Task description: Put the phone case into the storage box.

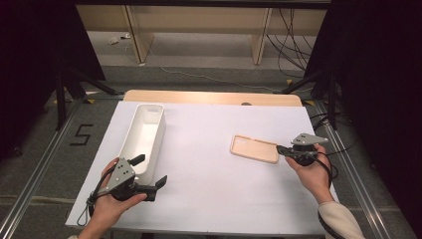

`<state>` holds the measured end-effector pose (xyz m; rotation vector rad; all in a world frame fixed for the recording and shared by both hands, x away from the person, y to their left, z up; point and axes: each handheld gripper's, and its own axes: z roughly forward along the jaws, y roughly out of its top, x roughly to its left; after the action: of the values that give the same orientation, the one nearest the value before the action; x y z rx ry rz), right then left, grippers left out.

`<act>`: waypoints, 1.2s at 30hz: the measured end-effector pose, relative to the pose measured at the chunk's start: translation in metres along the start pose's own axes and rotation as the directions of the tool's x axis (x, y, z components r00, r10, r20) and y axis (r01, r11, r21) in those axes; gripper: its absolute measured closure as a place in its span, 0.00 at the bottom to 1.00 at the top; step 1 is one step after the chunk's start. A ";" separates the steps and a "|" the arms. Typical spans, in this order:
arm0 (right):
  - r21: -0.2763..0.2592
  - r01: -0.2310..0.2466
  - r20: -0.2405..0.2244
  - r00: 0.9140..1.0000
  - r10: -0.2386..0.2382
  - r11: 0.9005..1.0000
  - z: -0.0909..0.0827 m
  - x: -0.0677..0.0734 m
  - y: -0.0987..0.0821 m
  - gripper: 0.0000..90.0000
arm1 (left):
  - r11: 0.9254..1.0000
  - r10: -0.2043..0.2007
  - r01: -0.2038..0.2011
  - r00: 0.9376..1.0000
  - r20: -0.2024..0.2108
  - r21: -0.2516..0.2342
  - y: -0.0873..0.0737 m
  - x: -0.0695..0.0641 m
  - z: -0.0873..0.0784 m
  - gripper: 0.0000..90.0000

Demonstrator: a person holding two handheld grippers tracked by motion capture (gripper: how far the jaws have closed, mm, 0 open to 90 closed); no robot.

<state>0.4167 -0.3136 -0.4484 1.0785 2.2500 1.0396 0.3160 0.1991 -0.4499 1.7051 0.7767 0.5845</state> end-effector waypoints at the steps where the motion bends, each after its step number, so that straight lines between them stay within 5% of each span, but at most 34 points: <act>1: 0.018 0.001 0.004 1.000 -0.001 1.000 0.003 -0.003 -0.001 1.00 | 1.000 -0.003 0.003 1.000 -0.001 0.001 0.000 0.000 0.000 0.00; 7: 0.082 -0.004 -0.004 1.000 0.004 0.997 0.014 -0.010 -0.003 1.00 | 1.000 -0.002 0.002 1.000 -0.002 0.006 0.000 0.000 -0.001 0.00; 15: 0.169 0.054 -0.018 0.999 -0.051 0.984 0.029 -0.005 -0.001 1.00 | 1.000 -0.004 0.004 1.000 -0.002 0.007 0.000 -0.001 0.000 0.00; 36: 0.232 0.075 -0.049 0.997 -0.065 0.970 0.041 0.006 0.001 1.00 | 1.000 -0.003 0.003 1.000 0.009 -0.002 0.000 -0.002 0.001 0.00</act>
<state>0.4404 -0.2906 -0.4735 1.0691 2.4722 0.7896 0.3150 0.1970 -0.4498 1.7034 0.7717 0.5750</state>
